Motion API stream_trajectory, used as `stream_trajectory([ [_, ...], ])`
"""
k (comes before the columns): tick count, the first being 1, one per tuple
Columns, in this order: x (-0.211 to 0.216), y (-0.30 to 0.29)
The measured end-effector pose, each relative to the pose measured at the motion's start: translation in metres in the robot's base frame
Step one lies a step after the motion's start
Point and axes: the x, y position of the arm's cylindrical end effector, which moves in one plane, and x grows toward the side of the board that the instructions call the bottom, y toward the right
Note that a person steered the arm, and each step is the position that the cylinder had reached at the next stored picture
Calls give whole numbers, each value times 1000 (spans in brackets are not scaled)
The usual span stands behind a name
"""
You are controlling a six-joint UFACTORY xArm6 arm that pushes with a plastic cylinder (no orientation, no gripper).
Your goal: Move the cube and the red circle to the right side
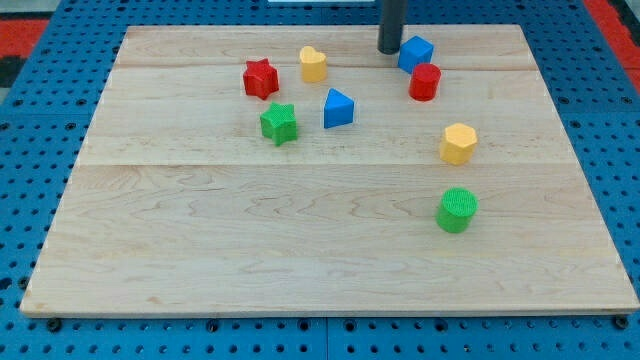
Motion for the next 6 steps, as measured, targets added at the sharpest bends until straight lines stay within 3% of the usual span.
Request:
stream_trajectory([
  [2,-11,33],
  [3,18,8],
  [5,56,41],
  [6,32,57],
])
